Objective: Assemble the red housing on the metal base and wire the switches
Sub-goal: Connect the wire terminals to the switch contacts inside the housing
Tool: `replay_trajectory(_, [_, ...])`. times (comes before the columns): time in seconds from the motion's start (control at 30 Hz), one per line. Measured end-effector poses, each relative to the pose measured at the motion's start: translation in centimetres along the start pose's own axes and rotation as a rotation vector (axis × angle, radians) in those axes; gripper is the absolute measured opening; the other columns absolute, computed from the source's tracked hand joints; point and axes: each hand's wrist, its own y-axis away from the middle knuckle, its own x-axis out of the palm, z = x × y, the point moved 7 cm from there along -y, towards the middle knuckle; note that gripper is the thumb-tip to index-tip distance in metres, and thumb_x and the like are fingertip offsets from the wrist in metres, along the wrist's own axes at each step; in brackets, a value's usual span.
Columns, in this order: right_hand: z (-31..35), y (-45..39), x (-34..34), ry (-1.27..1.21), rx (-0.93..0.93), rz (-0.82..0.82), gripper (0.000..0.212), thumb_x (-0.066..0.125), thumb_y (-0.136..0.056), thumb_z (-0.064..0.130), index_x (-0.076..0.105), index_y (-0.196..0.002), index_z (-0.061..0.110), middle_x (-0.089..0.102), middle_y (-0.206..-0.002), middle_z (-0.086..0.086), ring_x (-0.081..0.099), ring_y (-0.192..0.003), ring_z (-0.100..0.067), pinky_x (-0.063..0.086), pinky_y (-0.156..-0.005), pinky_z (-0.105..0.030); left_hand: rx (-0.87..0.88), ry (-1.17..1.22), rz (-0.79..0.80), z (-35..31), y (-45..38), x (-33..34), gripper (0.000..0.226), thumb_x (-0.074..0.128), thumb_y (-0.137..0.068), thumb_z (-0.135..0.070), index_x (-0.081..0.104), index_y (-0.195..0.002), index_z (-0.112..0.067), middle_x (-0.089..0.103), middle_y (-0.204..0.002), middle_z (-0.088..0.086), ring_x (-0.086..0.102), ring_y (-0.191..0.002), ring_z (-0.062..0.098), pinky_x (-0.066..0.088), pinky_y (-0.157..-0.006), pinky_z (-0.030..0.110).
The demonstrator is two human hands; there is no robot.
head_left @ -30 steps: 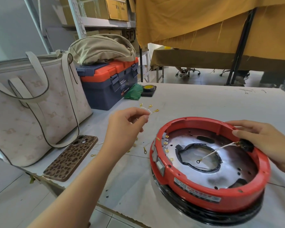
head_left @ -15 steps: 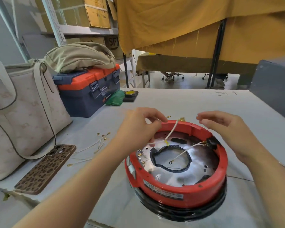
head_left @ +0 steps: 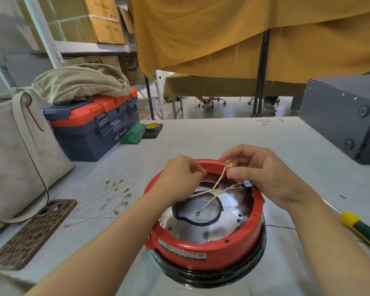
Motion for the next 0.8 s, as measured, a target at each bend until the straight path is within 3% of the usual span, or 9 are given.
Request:
replay_trajectory(0.07, [0.1, 0.0, -0.1, -0.004, -0.01, -0.018, 0.014, 0.073, -0.073, 0.013, 0.072, -0.086, 0.018, 0.065, -0.072, 0.0, 0.058, -0.064, -0.01, 0.048, -0.062, -0.016, 0.003, -0.02, -0.019, 0.3, 0.0, 0.2, 0.023, 0.053, -0.084, -0.007, 0.073, -0.083, -0.017, 0.062, -0.066, -0.008, 0.049, -0.041, -0.002, 0.035, -0.041, 0.009])
replay_trajectory(0.17, [0.1, -0.1, -0.3, 0.015, -0.003, -0.059, 0.008, 0.071, -0.073, 0.013, 0.071, -0.079, 0.019, 0.066, -0.069, -0.001, 0.055, -0.061, -0.014, 0.048, -0.06, -0.018, 0.015, -0.044, -0.012, 0.5, 0.1, 0.7, 0.021, 0.054, -0.086, -0.011, 0.073, -0.089, -0.019, 0.067, -0.081, -0.002, 0.055, -0.059, 0.003, 0.045, -0.056, 0.017])
replay_trajectory(0.33, [-0.3, 0.0, -1.1, 0.09, 0.024, -0.142, 0.009, 0.072, -0.077, 0.008, 0.071, -0.078, 0.017, 0.068, -0.069, -0.002, 0.058, -0.064, -0.015, 0.048, -0.065, -0.026, 0.008, 0.034, 0.088, 0.5, 0.9, 0.8, 0.014, 0.054, -0.089, -0.014, 0.067, -0.087, -0.02, 0.07, -0.078, 0.006, 0.057, -0.043, 0.005, 0.043, -0.043, 0.015])
replay_trajectory(0.53, [-0.4, -0.1, -0.7, 0.1, 0.046, -0.137, 0.012, 0.066, -0.081, -0.003, 0.068, -0.077, 0.008, 0.068, -0.065, -0.002, 0.059, -0.058, -0.006, 0.044, -0.056, -0.01, -0.038, 0.04, 0.274, 0.6, 1.8, -0.3, 0.016, 0.053, -0.093, -0.016, 0.069, -0.097, -0.014, 0.074, -0.083, 0.006, 0.068, -0.063, 0.013, 0.052, -0.053, 0.017])
replay_trajectory(0.7, [-0.5, 0.0, -0.7, 0.123, 0.063, -0.127, 0.011, 0.067, -0.081, 0.0, 0.07, -0.078, 0.01, 0.07, -0.07, -0.004, 0.062, -0.065, -0.01, 0.048, -0.063, -0.013, -0.019, 0.066, 0.249, 0.6, 1.7, -1.9, 0.014, 0.055, -0.093, -0.015, 0.069, -0.093, -0.014, 0.074, -0.08, 0.003, 0.067, -0.065, 0.009, 0.049, -0.053, 0.016])
replay_trajectory(0.8, [-0.7, -0.1, -0.1, 0.13, 0.083, -0.101, 0.012, 0.067, -0.081, 0.0, 0.07, -0.078, 0.011, 0.07, -0.071, -0.006, 0.065, -0.07, -0.014, 0.051, -0.067, -0.019, 0.059, 0.119, 0.195, -0.2, 1.6, -2.0, 0.011, 0.06, -0.09, -0.019, 0.071, -0.091, -0.019, 0.071, -0.07, -0.007, 0.061, -0.058, -0.002, 0.044, -0.05, 0.01])
